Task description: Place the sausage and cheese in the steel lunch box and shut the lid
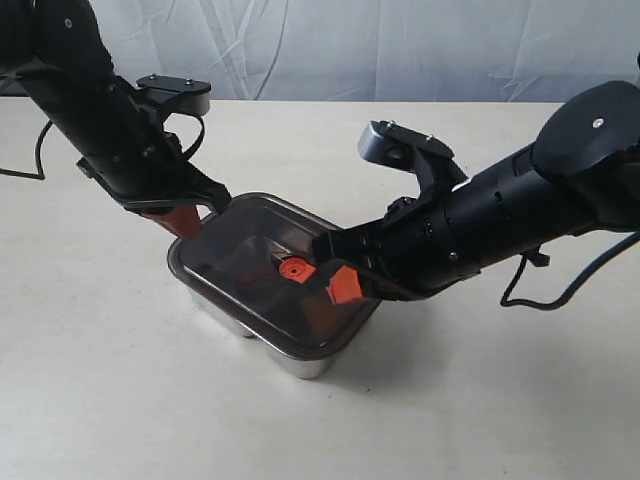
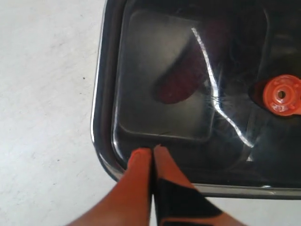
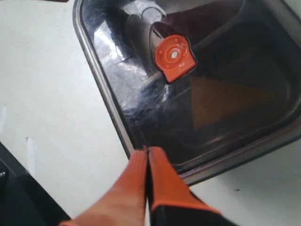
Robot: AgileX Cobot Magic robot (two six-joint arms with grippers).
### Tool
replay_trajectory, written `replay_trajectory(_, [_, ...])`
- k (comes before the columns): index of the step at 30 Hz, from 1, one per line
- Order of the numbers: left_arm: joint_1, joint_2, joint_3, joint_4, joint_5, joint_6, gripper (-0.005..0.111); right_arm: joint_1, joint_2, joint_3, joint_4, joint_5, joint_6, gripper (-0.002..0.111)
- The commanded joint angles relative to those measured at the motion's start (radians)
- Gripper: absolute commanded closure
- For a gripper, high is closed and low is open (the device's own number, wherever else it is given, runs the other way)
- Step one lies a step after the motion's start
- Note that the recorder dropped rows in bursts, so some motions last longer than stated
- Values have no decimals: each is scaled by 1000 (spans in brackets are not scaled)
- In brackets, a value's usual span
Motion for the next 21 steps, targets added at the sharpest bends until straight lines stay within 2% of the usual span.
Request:
replay_trajectory(1, [11, -4, -4, 30, -4, 6, 107, 0, 2, -5, -36, 149, 12, 109])
replay_trajectory(5, [35, -36, -4, 24, -8, 6, 107, 0, 8, -5, -180, 217, 143, 109])
replay_trajectory(8, [35, -69, -4, 22, -12, 6, 107, 16, 37, -5, -184, 224, 153, 109])
replay_trajectory(13, [35, -82, -4, 22, -18, 6, 107, 112, 114, -5, -173, 153, 153, 109])
replay_trajectory(21, [35, -82, -4, 22, -16, 6, 107, 114, 125, -5, -165, 58, 153, 109])
